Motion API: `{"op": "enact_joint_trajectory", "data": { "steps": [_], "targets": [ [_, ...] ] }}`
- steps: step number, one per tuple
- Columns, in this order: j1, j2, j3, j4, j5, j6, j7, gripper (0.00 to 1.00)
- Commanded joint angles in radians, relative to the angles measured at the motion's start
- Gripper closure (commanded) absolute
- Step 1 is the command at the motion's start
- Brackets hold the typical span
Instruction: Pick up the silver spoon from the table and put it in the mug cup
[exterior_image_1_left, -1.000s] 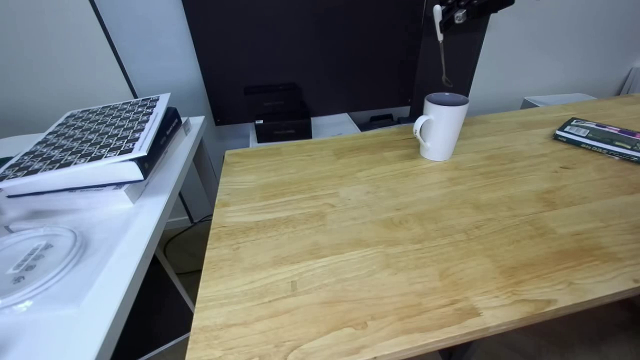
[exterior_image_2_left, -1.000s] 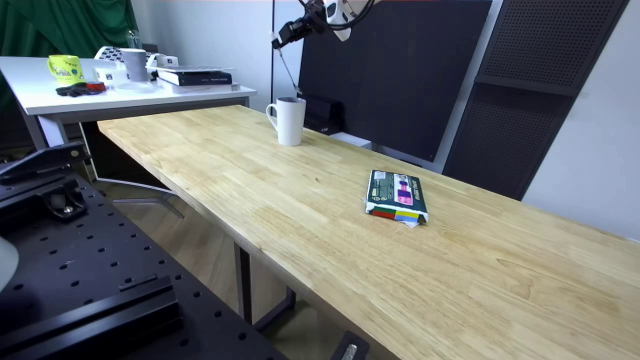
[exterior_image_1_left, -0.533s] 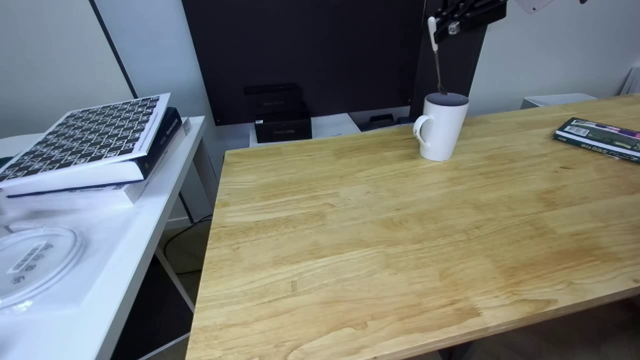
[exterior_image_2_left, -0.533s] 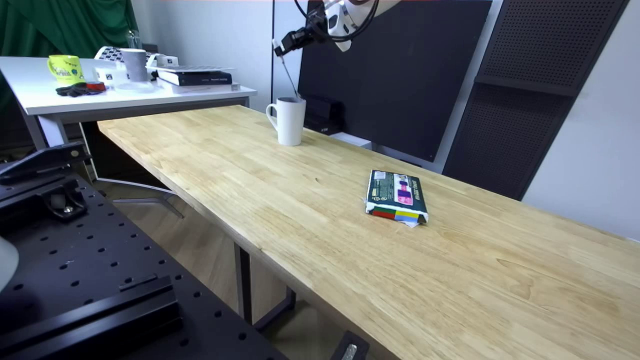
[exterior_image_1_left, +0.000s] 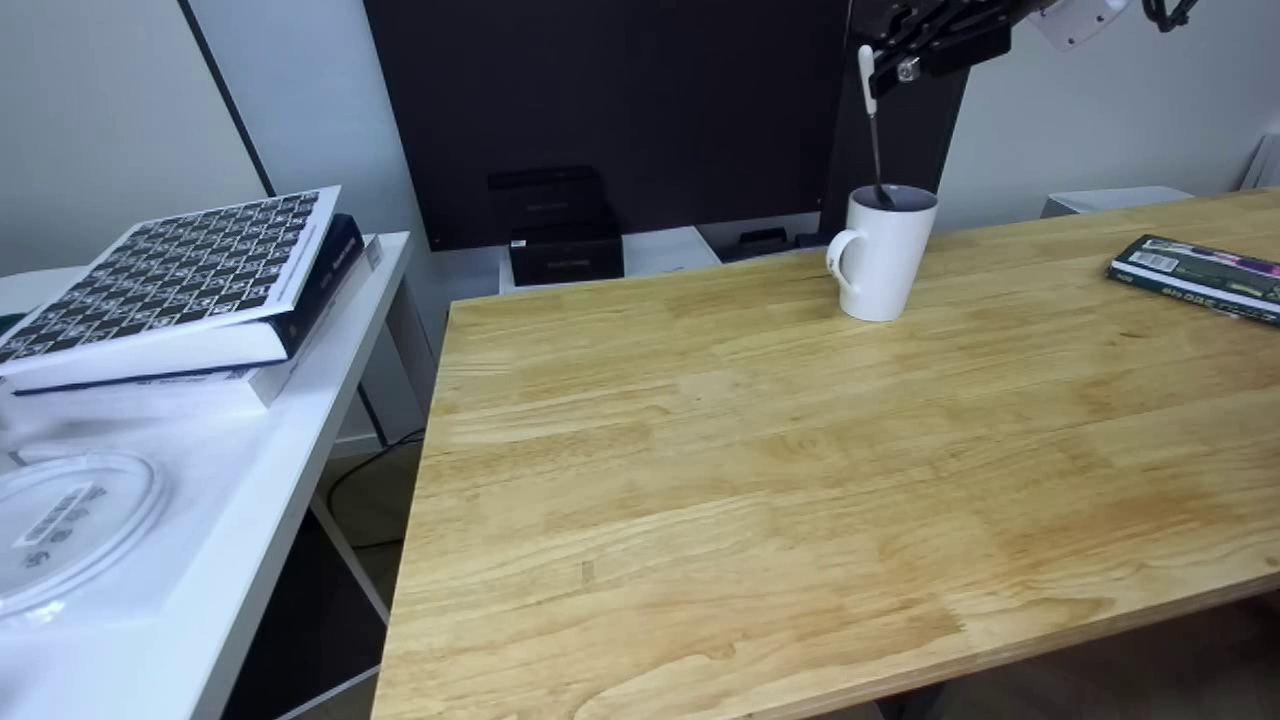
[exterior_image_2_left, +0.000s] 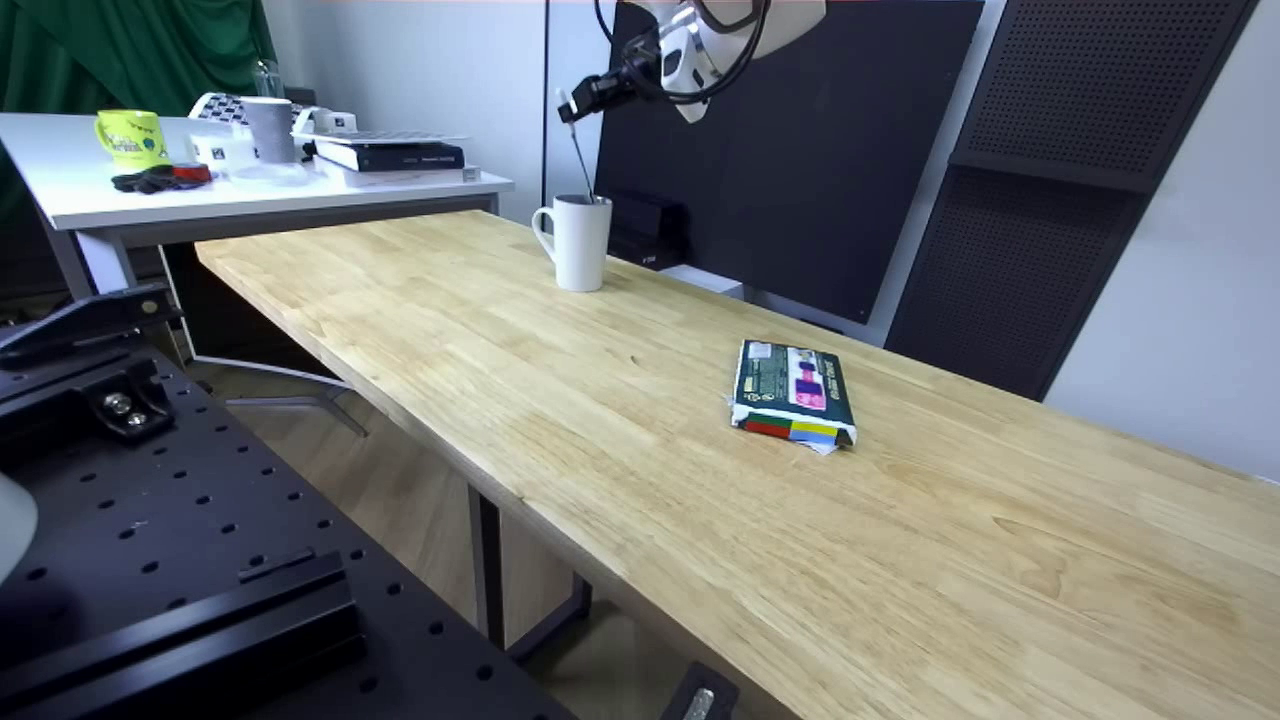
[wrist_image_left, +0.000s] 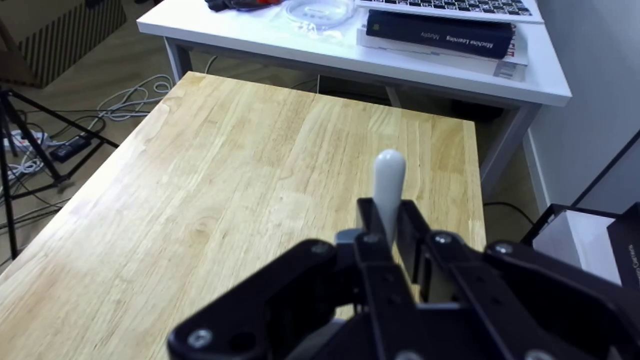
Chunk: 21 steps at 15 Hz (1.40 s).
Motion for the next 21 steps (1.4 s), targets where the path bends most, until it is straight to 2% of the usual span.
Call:
{"op": "enact_joint_trajectory", "data": {
  "steps": [1, 6, 8, 11, 17, 21],
  "targets": [
    [-0.010, 0.023, -0.008, 0.049, 0.012, -0.033, 0.045, 0.65],
    [0.000, 0.014, -0.018, 0.059, -0.020, -0.060, 0.058, 0.34],
    [0.026, -0.005, -0.028, 0.060, -0.078, -0.091, 0.066, 0.22],
    [0.084, -0.042, -0.041, 0.058, -0.237, -0.133, 0.077, 0.02],
    [0.177, -0.127, -0.031, 0.041, -0.532, -0.143, 0.033, 0.00],
    [0.205, -0.179, -0.023, 0.047, -0.751, -0.251, 0.015, 0.00]
  ]
}}
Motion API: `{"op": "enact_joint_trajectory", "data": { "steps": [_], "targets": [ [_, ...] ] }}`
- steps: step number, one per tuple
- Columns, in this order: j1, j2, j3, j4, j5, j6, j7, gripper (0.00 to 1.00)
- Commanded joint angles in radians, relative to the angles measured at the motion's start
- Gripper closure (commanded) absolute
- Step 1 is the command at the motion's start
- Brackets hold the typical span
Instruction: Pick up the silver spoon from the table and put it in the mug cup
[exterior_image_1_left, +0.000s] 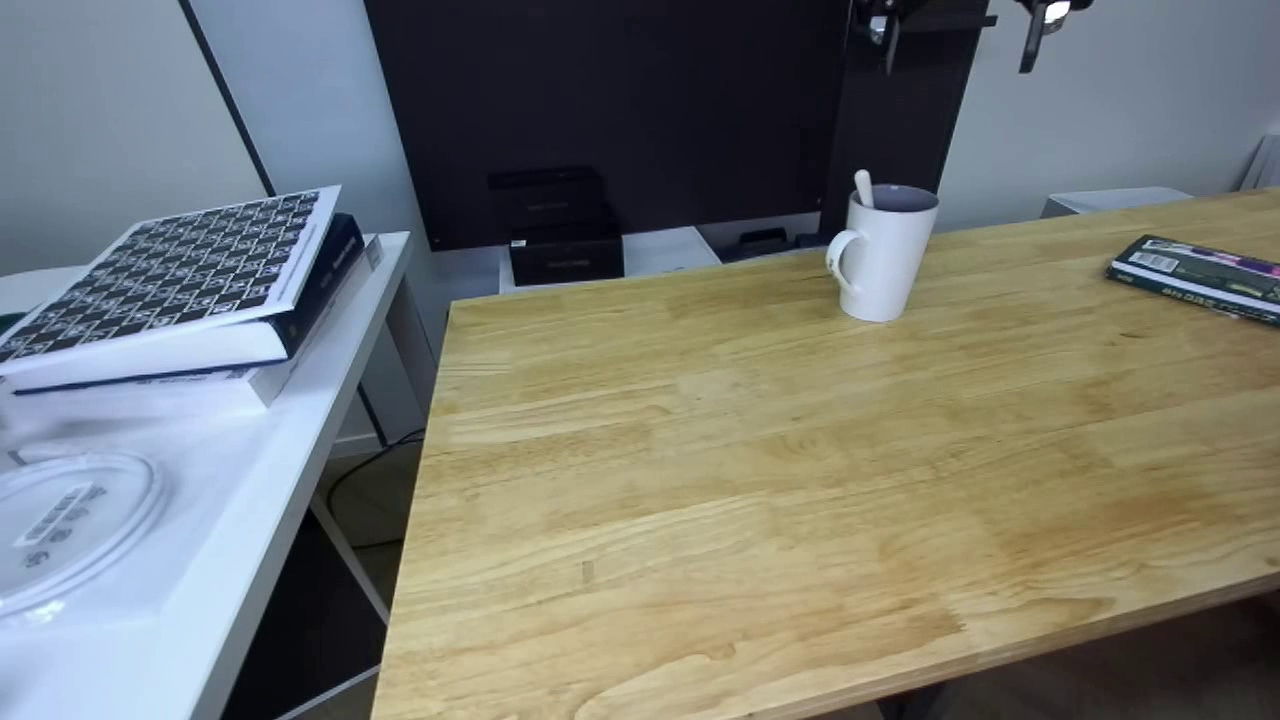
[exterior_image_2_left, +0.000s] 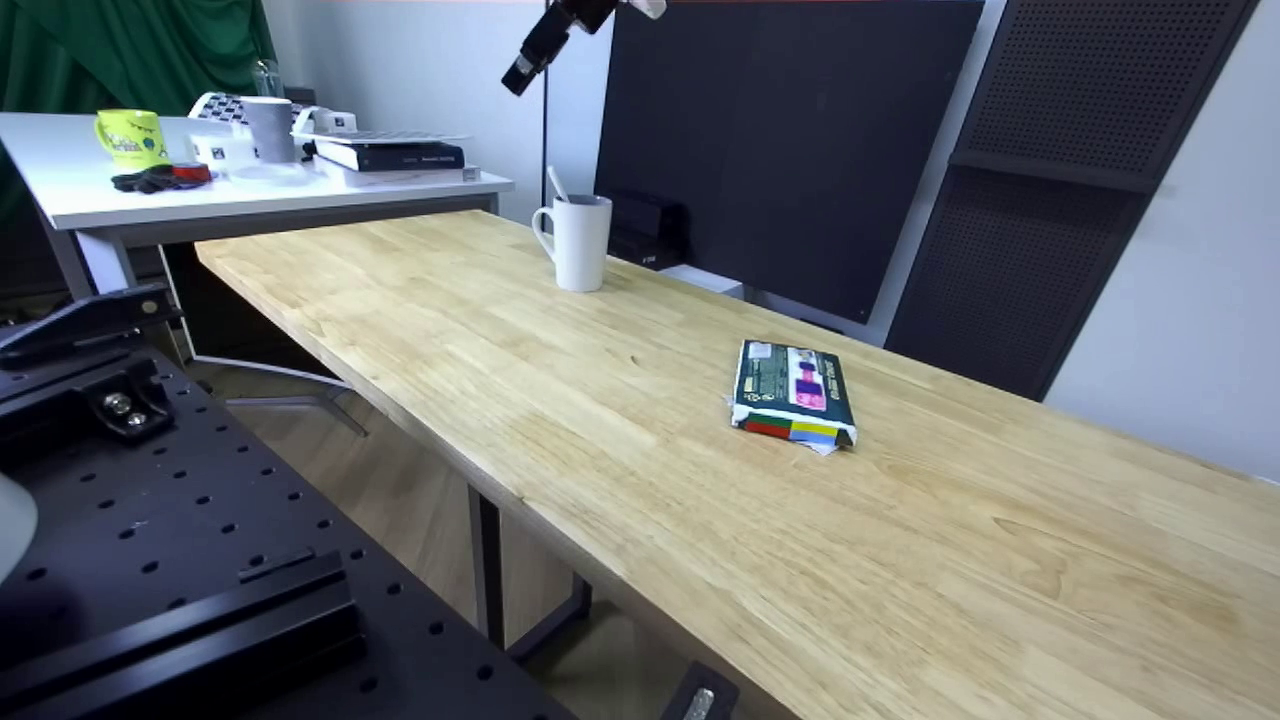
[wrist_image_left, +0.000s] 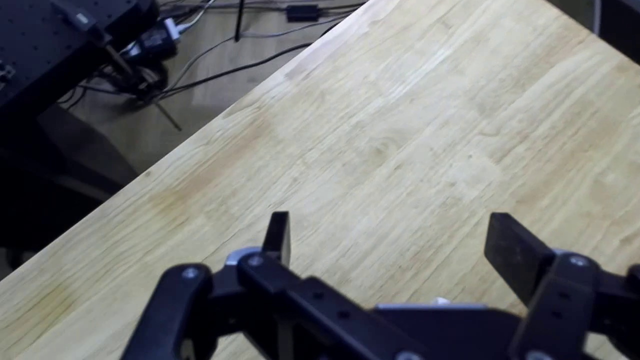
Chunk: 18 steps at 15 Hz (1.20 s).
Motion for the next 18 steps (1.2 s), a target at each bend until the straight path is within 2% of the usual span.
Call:
{"op": "enact_joint_trajectory", "data": {
  "steps": [1, 6, 10, 12, 18],
  "targets": [
    [0.024, -0.054, -0.006, 0.007, -0.183, -0.101, -0.004, 0.00],
    [0.072, -0.093, -0.007, 0.016, -0.441, -0.219, -0.055, 0.00],
    [0.090, -0.115, 0.012, 0.002, -0.596, -0.215, -0.225, 0.00],
    [0.081, -0.113, 0.029, 0.005, -0.608, -0.191, -0.341, 0.00],
    [0.040, -0.096, 0.072, 0.041, -0.538, -0.202, -0.669, 0.00]
  ]
}}
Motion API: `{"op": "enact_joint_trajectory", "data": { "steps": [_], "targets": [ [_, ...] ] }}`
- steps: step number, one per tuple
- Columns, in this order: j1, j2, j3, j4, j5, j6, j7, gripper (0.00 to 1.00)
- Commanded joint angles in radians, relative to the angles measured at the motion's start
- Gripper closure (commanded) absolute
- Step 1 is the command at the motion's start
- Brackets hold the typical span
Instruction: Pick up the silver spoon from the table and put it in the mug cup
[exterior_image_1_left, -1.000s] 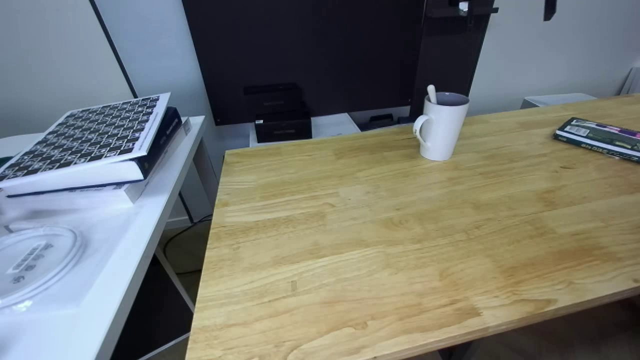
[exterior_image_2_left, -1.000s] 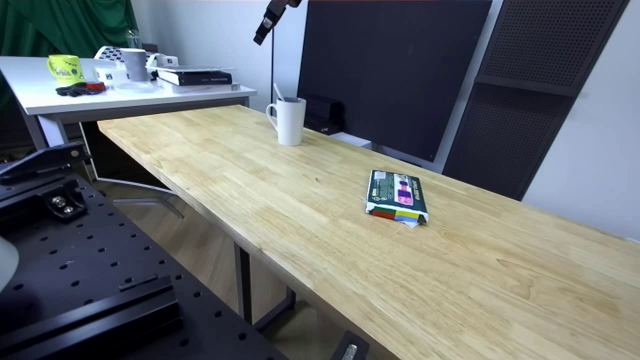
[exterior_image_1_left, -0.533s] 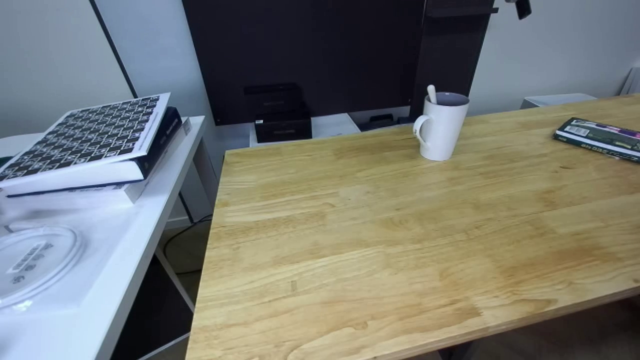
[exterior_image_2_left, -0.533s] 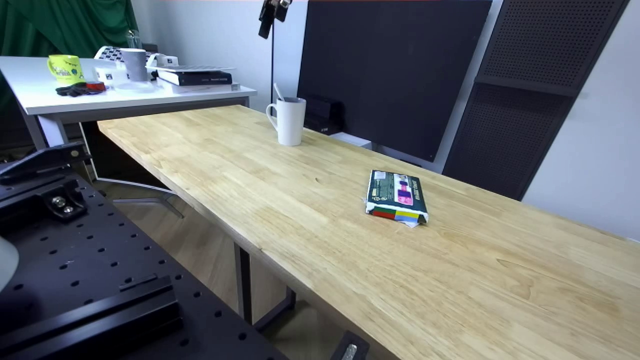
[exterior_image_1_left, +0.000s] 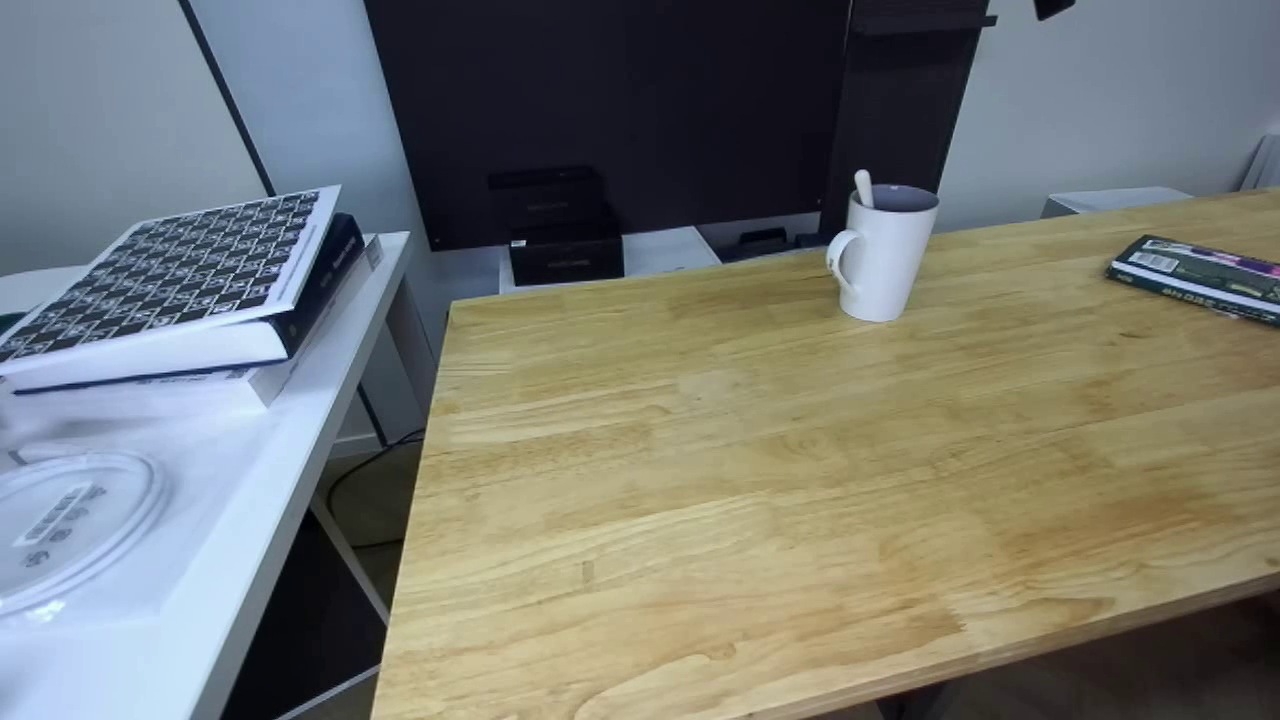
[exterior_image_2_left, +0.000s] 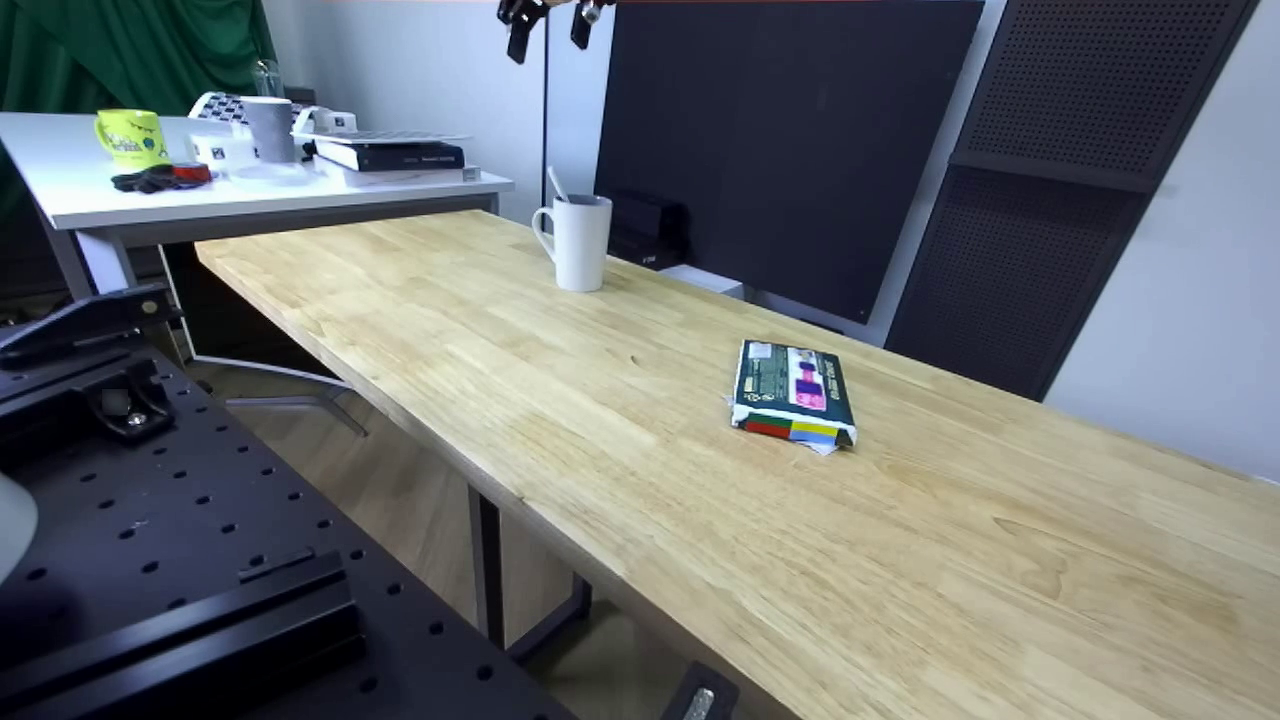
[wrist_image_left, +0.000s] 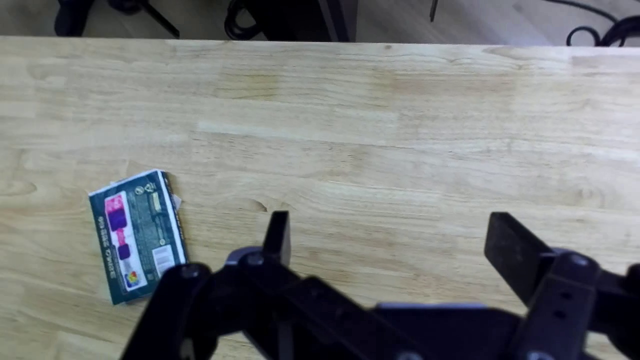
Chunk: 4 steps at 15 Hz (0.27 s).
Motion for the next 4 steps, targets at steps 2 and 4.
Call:
{"op": "enact_joint_trajectory", "data": {
  "steps": [2, 4],
  "targets": [
    [-0.010, 0.002, 0.011, 0.005, 0.009, -0.004, -0.065, 0.00],
    [-0.010, 0.004, 0.011, 0.003, 0.009, -0.004, -0.065, 0.00]
  ]
}}
